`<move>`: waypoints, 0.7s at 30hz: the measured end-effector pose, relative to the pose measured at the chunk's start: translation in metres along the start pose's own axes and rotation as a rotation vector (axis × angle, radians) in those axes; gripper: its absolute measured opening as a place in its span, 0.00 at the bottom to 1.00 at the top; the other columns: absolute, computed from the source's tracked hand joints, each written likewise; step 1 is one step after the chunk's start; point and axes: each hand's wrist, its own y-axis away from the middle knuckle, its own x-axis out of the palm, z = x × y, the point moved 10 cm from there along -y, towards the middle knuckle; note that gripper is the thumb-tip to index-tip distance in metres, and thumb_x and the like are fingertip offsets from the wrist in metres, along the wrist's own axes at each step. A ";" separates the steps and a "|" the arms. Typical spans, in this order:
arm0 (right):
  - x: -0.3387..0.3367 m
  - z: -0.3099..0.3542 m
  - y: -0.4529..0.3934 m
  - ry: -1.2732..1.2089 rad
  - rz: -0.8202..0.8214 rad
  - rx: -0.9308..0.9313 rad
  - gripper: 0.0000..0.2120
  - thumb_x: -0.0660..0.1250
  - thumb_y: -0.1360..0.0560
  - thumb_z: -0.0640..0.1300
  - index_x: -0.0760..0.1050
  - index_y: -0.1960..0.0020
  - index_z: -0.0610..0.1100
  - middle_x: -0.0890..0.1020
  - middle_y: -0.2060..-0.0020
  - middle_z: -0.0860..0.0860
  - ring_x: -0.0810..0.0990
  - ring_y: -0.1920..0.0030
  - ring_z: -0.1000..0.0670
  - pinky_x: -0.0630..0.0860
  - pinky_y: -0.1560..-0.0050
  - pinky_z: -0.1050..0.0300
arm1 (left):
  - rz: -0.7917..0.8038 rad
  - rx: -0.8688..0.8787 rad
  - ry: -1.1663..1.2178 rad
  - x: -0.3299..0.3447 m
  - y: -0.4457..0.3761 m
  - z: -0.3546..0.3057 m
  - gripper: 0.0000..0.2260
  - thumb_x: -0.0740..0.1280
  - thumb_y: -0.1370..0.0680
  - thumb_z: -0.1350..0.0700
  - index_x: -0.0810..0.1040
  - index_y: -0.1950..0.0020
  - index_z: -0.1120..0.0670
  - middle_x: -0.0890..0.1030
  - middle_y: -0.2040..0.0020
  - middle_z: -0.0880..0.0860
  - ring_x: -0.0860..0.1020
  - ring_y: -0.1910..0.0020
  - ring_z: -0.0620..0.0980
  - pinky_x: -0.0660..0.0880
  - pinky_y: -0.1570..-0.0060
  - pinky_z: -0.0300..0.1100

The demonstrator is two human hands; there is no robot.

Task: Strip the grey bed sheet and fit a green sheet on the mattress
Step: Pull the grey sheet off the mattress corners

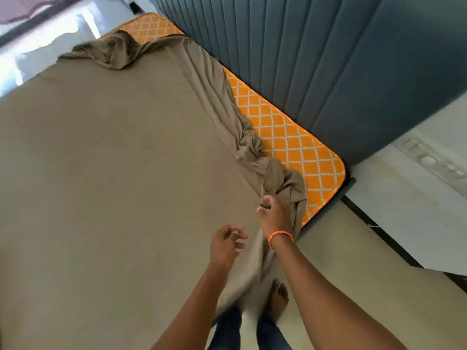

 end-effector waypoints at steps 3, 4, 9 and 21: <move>0.030 -0.018 -0.045 0.247 -0.038 -0.016 0.27 0.74 0.26 0.52 0.74 0.28 0.48 0.74 0.29 0.47 0.69 0.29 0.41 0.68 0.30 0.46 | -0.012 -0.042 0.008 -0.002 -0.034 0.021 0.13 0.58 0.16 0.65 0.82 0.45 0.56 0.88 0.52 0.55 0.81 0.61 0.51 0.72 0.61 0.42; 0.039 -0.022 -0.052 0.308 -0.049 -0.018 0.24 0.74 0.26 0.52 0.77 0.32 0.47 0.74 0.30 0.47 0.68 0.29 0.41 0.67 0.30 0.45 | -0.012 -0.055 0.001 -0.005 -0.043 0.028 0.13 0.58 0.16 0.65 0.82 0.45 0.57 0.88 0.52 0.56 0.81 0.61 0.51 0.71 0.62 0.41; 0.082 -0.011 -0.032 0.413 -0.141 -0.228 0.06 0.65 0.29 0.42 0.79 0.63 0.44 0.83 0.60 0.44 0.79 0.52 0.39 0.70 0.46 0.46 | -0.042 -0.070 0.016 -0.027 -0.083 0.045 0.13 0.58 0.16 0.65 0.82 0.45 0.58 0.87 0.54 0.55 0.79 0.64 0.49 0.70 0.66 0.39; 0.202 -0.012 0.041 0.135 0.433 0.015 0.24 0.61 0.26 0.65 0.83 0.59 0.46 0.85 0.66 0.48 0.84 0.64 0.45 0.81 0.58 0.49 | -0.121 -0.056 0.124 -0.115 -0.141 0.046 0.12 0.59 0.15 0.65 0.82 0.46 0.62 0.86 0.54 0.58 0.80 0.64 0.45 0.74 0.68 0.32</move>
